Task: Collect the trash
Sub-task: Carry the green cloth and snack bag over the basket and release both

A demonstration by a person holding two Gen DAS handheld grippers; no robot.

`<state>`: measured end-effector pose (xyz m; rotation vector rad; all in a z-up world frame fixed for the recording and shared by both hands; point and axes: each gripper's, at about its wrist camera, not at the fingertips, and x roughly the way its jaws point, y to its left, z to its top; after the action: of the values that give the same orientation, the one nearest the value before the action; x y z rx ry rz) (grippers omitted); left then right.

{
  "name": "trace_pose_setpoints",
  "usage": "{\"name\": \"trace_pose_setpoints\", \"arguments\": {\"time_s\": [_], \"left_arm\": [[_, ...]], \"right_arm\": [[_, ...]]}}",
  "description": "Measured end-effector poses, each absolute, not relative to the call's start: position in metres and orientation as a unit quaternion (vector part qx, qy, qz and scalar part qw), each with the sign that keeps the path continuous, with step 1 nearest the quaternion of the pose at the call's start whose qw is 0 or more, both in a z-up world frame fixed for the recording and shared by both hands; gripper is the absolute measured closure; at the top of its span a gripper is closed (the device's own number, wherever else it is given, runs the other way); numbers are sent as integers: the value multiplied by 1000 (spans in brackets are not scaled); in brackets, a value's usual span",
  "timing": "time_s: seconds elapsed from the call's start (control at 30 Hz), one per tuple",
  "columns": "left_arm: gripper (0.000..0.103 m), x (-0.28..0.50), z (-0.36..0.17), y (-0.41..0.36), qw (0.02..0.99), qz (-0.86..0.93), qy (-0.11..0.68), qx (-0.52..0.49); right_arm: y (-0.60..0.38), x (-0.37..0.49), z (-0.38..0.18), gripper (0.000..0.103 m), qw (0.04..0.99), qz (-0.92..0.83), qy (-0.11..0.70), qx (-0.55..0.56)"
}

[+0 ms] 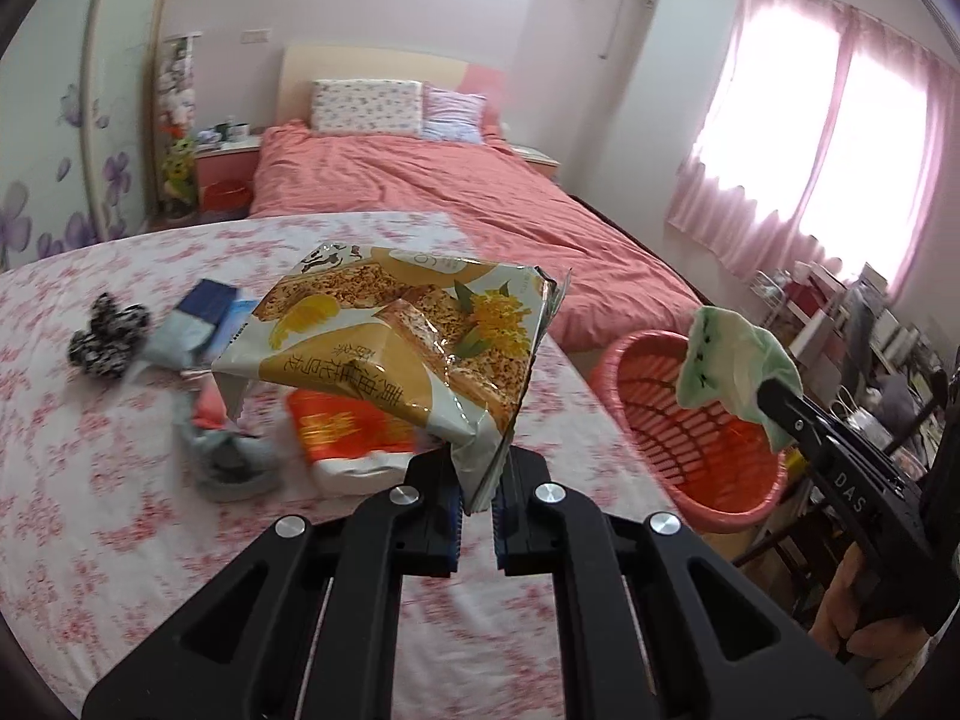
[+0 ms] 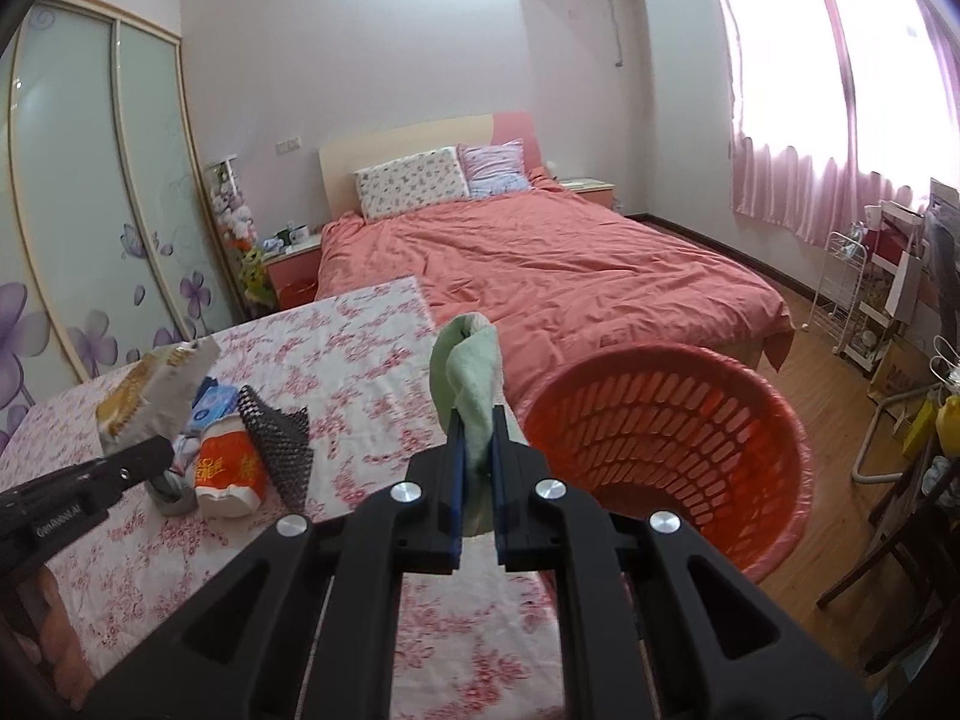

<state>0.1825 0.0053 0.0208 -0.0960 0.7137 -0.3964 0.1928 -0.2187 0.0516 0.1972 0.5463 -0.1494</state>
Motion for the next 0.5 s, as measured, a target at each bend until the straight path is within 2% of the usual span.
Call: {"name": "trace_pose_setpoints", "arguments": {"time_s": [0.5], "left_arm": [[96,185,16,-74,895,-278,347,-20]], "right_arm": [[-276,171,51,95,953,-135,244,118]]}}
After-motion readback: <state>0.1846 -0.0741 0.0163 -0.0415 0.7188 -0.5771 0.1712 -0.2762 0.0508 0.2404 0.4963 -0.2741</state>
